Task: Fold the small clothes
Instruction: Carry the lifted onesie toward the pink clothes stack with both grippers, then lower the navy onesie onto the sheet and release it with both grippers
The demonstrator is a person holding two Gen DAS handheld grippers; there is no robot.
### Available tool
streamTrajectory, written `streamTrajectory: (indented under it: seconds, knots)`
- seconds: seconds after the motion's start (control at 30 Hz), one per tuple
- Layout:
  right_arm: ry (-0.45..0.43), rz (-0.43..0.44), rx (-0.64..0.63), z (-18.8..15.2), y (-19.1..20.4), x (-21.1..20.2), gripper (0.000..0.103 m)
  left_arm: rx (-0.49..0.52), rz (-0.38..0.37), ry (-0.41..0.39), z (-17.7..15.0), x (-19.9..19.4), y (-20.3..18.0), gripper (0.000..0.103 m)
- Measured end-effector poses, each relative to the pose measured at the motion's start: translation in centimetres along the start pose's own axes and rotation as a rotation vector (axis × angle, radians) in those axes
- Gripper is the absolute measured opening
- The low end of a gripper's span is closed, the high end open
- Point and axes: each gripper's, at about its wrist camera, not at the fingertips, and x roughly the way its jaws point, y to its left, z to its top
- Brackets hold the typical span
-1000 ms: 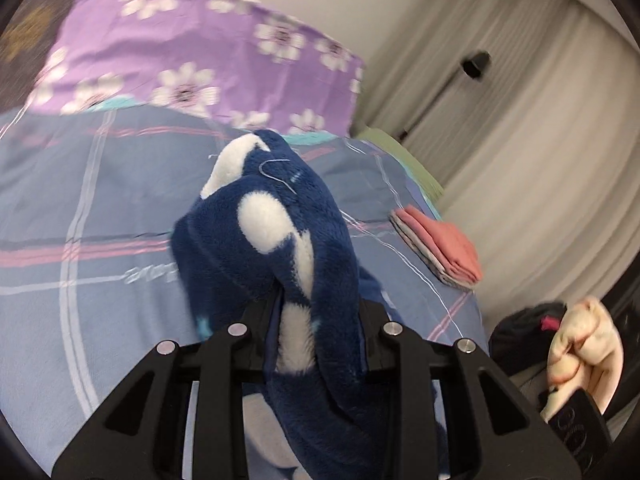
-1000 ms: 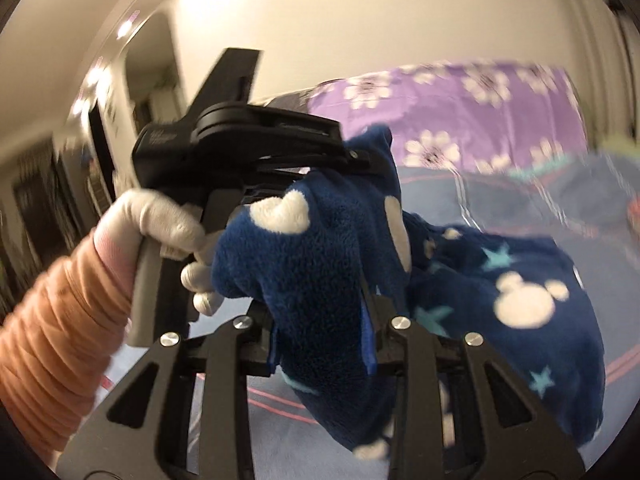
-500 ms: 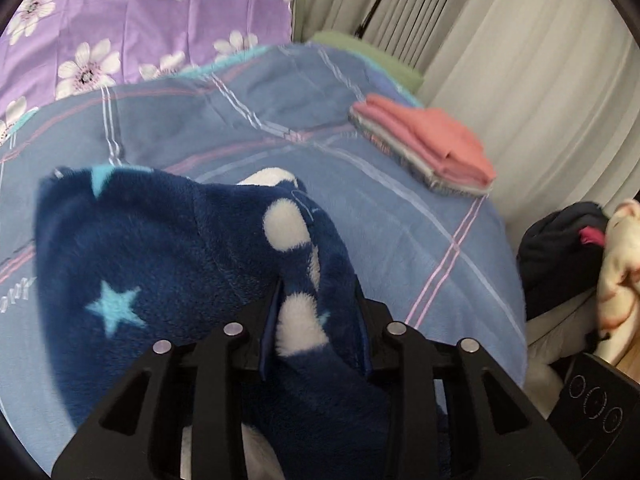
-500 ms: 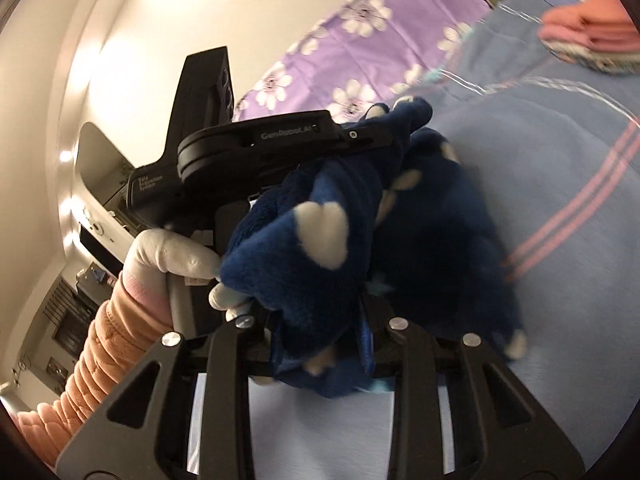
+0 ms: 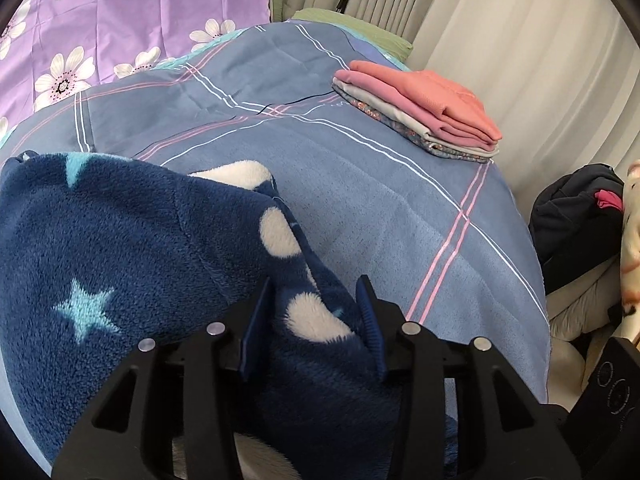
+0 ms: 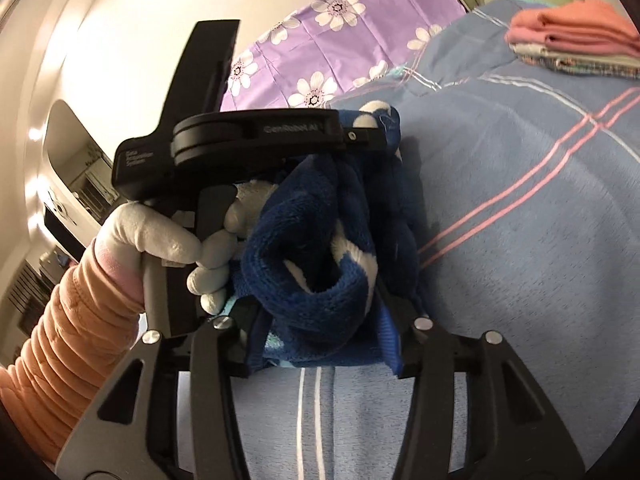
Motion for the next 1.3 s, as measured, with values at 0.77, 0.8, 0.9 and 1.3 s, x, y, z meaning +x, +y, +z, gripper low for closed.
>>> streamTrajectory:
  seconds: [0.77,0.8,0.9,1.3]
  knots:
    - [-0.051,-0.127,-0.082,0.9,2.2,-1.8,0.051,0.057,0.014,-0.012,-0.2,1.3,-1.1,0.050]
    - [-0.068,-0.129,-0.078,1.0,2.2,-2.1,0.051,0.058,0.015,-0.012,-0.2,1.3,-1.2,0.050]
    - [-0.160,-0.111,-0.068,1.4,2.3,-4.0,0.036,0.062,0.016,-0.013,-0.2,1.5,-1.3,0.052]
    - [0.045,-0.090,-0.014,1.1,-1.7,2.8,0.011,0.055,-0.010,-0.038,-0.2,1.1,-1.6,0.057]
